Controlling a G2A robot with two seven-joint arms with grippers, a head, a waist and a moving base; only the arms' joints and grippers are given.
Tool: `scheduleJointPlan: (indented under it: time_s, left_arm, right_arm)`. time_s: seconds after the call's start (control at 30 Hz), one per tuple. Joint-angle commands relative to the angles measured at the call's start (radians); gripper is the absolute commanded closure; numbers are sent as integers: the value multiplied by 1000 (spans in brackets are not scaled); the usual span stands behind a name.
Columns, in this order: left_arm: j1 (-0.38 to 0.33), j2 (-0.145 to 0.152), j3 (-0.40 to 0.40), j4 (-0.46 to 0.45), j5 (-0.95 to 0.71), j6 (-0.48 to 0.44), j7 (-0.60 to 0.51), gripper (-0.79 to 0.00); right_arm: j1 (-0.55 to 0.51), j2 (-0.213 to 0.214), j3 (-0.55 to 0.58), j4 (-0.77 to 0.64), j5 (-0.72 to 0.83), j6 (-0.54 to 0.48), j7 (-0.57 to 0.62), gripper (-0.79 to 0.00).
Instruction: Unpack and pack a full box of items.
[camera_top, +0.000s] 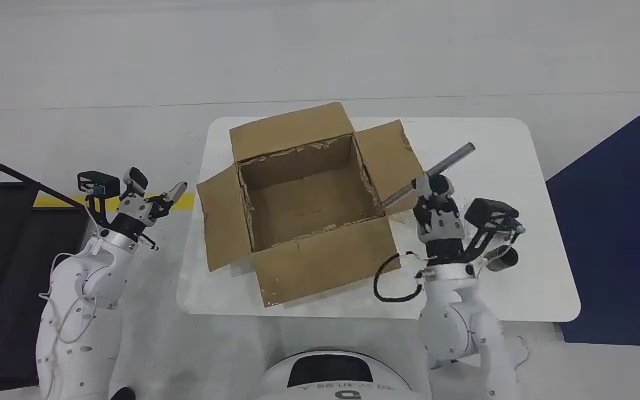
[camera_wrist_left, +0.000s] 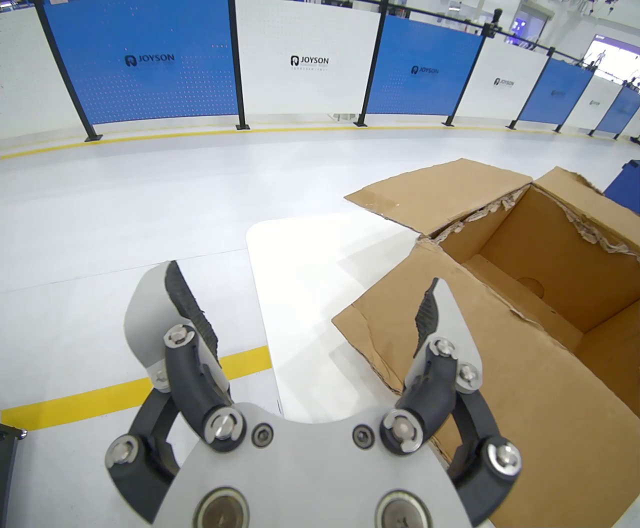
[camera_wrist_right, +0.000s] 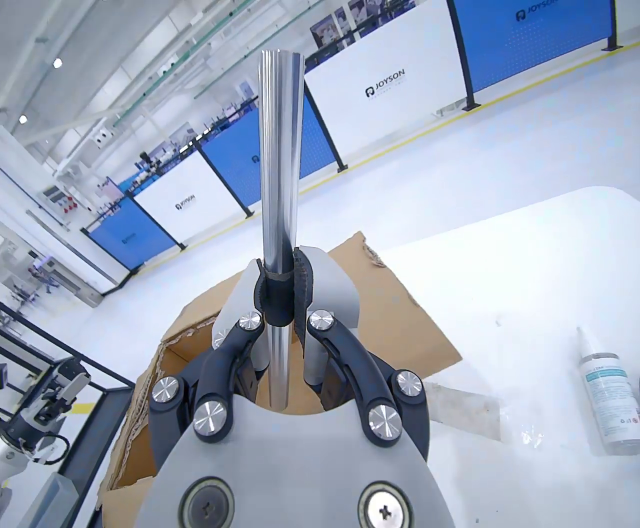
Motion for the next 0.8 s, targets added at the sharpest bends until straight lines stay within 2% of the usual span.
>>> scheduleJointPlan:
  time_s: [0.0, 0.13, 0.23, 0.37, 0.6, 0.77]
  left_arm:
    - [0, 0, 0, 0, 0, 0, 0, -785]
    - [0, 0, 0, 0, 0, 0, 0, -785]
    - [0, 0, 0, 0, 0, 0, 0, -785]
    - [0, 0, 0, 0, 0, 0, 0, -785]
    - [0, 0, 0, 0, 0, 0, 0, -785]
    - [0, 0, 0, 0, 0, 0, 0, -785]
  right_arm:
    - [-36, 4, 46, 6, 63, -41, -51, 0]
    - [-80, 16, 132, 21, 133, -141, -38, 0]
    - [-91, 32, 216, 31, 185, -254, 94, 0]
    - [-66, 49, 320, 78, 300, -333, 237, 0]
    - [-4, 63, 364, 185, 382, -319, 319, 0]
    - [15, 73, 374, 203, 378, -258, 426, 0]
